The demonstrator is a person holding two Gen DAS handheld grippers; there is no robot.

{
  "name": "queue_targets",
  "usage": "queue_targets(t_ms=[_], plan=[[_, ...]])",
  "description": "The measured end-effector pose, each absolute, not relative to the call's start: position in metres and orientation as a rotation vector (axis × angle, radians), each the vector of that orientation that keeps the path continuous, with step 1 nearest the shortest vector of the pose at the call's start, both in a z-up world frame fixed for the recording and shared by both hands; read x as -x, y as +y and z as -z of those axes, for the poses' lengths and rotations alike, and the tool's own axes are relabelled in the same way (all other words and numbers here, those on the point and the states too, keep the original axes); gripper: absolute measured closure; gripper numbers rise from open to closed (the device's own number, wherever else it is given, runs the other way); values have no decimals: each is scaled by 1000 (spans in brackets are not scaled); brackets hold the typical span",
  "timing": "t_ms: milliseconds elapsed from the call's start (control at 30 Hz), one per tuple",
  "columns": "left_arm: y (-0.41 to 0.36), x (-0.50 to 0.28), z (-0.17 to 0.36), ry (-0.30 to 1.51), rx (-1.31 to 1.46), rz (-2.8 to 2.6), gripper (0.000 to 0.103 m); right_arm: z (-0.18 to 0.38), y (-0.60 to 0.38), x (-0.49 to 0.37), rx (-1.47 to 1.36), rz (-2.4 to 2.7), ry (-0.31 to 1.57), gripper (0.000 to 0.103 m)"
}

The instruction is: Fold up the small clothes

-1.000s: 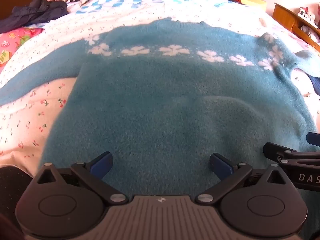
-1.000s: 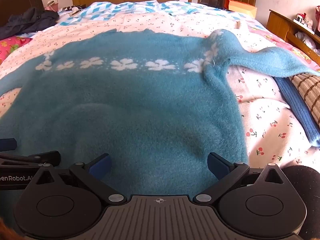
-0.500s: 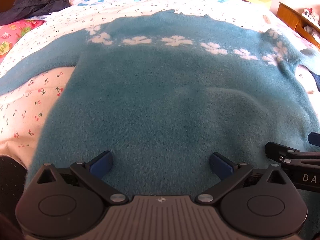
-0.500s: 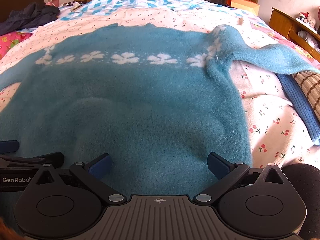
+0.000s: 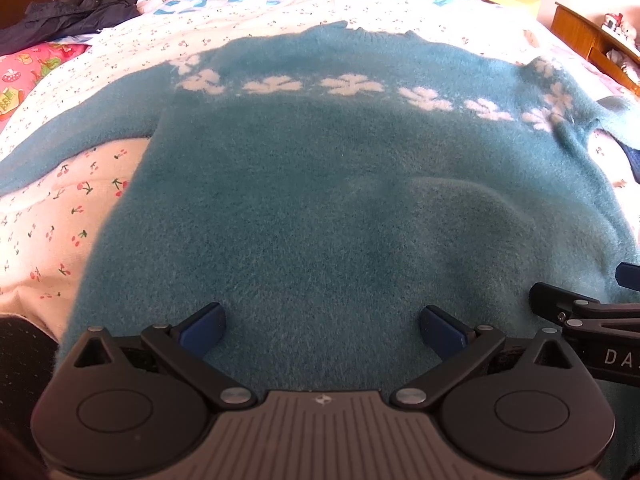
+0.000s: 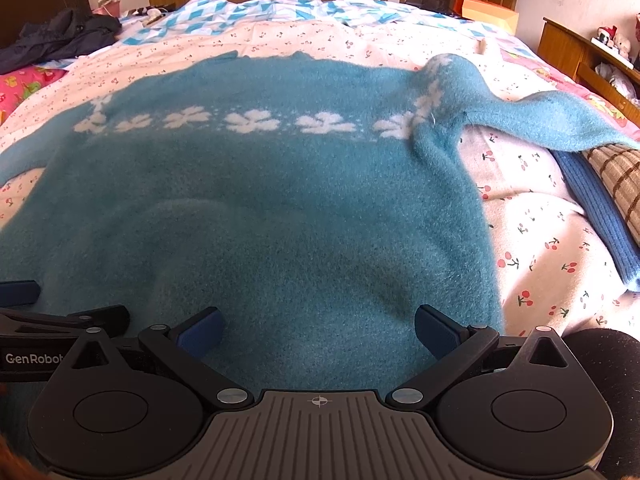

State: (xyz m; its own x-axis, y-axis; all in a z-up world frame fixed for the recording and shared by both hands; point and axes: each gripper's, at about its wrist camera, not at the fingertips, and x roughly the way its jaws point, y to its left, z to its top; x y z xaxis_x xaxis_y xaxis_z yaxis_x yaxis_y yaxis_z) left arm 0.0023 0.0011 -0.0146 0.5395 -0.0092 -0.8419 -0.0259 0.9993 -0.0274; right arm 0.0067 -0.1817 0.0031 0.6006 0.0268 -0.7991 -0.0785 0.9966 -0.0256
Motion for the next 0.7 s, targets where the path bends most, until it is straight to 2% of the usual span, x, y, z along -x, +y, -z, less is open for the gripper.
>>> queue_targets(t_ms=[700], plan=[[-4,4,4,944,-14,-22,1,-7,-181,-5,62,-65,900,1]])
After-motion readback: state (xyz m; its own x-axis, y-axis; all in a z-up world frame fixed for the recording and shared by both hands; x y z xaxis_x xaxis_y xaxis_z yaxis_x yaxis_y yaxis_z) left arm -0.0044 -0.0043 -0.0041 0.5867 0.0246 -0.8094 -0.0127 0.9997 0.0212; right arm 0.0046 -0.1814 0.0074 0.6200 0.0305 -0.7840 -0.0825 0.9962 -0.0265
